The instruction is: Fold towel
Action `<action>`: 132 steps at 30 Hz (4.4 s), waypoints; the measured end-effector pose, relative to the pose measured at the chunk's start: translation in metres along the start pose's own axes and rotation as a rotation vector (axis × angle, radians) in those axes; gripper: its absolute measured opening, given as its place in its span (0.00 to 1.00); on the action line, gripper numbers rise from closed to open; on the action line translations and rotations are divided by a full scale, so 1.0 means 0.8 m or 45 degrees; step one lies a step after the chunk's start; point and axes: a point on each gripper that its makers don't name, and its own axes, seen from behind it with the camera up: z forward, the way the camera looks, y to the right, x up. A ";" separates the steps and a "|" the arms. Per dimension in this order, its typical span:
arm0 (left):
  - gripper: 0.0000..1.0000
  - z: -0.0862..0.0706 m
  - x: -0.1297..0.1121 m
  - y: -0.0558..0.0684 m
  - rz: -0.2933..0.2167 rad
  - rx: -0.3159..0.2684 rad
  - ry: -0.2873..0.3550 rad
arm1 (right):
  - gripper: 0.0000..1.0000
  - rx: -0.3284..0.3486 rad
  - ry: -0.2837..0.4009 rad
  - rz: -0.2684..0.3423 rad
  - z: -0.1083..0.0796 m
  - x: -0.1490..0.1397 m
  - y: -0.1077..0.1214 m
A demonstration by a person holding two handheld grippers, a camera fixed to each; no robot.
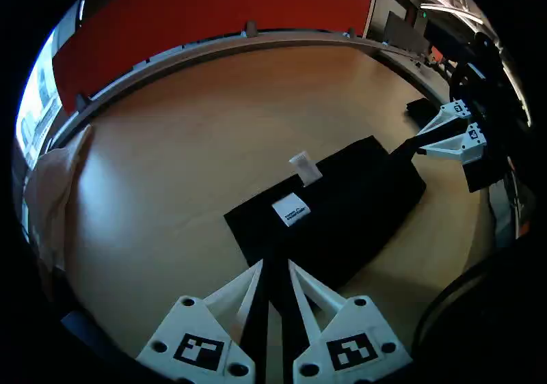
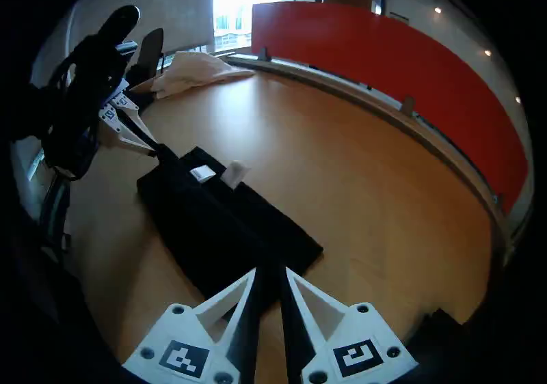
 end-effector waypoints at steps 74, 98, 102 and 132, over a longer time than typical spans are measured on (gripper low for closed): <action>0.97 0.033 0.034 -0.059 0.100 0.159 0.053 | 0.86 -0.218 0.004 0.117 0.036 0.000 0.074; 0.97 -0.018 -0.033 -0.028 -0.012 0.136 0.061 | 0.86 -0.218 0.022 0.133 -0.017 -0.030 0.009; 0.97 -0.026 -0.048 -0.021 -0.042 0.139 0.059 | 0.86 -0.218 0.024 0.141 -0.026 -0.036 -0.002; 0.97 -0.055 -0.105 -0.010 -0.183 0.199 0.062 | 0.86 -0.153 -0.009 0.084 -0.035 -0.072 -0.019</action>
